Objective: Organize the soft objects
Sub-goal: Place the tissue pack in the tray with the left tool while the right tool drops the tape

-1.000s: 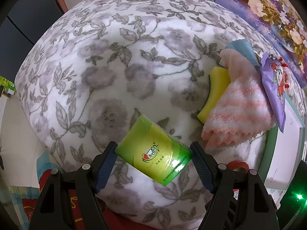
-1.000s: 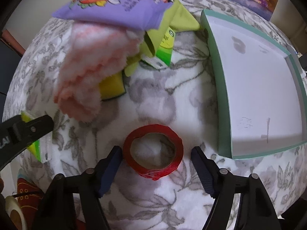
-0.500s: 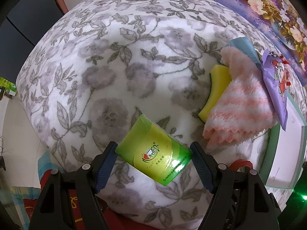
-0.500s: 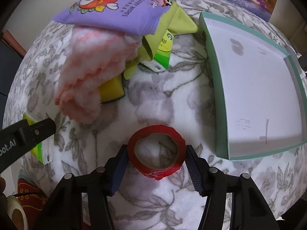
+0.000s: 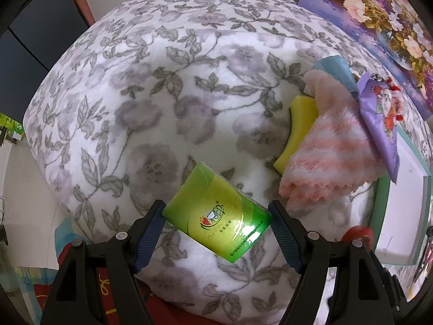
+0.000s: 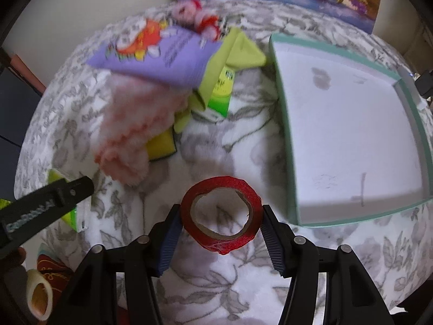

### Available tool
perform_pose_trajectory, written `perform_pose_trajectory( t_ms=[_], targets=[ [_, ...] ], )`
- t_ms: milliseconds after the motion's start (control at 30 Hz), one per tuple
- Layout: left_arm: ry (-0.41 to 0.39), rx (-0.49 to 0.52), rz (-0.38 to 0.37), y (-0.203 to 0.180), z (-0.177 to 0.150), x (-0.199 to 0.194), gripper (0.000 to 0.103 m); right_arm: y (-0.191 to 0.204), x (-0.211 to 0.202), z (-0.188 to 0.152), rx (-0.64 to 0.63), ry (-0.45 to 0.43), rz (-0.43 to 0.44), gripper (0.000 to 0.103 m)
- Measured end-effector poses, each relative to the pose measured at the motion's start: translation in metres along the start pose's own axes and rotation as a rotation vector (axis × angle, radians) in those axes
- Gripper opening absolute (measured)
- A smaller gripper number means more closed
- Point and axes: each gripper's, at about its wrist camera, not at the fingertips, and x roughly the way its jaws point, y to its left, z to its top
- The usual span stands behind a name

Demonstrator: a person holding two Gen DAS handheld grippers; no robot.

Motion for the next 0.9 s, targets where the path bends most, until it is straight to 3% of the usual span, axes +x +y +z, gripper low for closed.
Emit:
perform_pose_trajectory(
  t_ms=[267,467,667,900],
  targets=[
    [-0.046,0.025,-0.029,-0.021,0.018,-0.037,0.078,-0.041,-0.052,0.015,0.073,-0.110,0.017,0.060],
    [-0.124,0.092,-0.087,-0.076,0.038,-0.077,0.078,-0.087,-0.078,0.040,0.198,-0.184,-0.003,0.060],
    [-0.147,0.197,-0.138,-0.147,0.041,-0.088,0.078,-0.133,-0.075,0.065,0.316,-0.205,-0.046,0.060],
    [-0.124,0.305,-0.171,-0.214,0.037,-0.069,0.078,-0.197,-0.053,0.088,0.427,-0.162,-0.126,0.060]
  ],
)
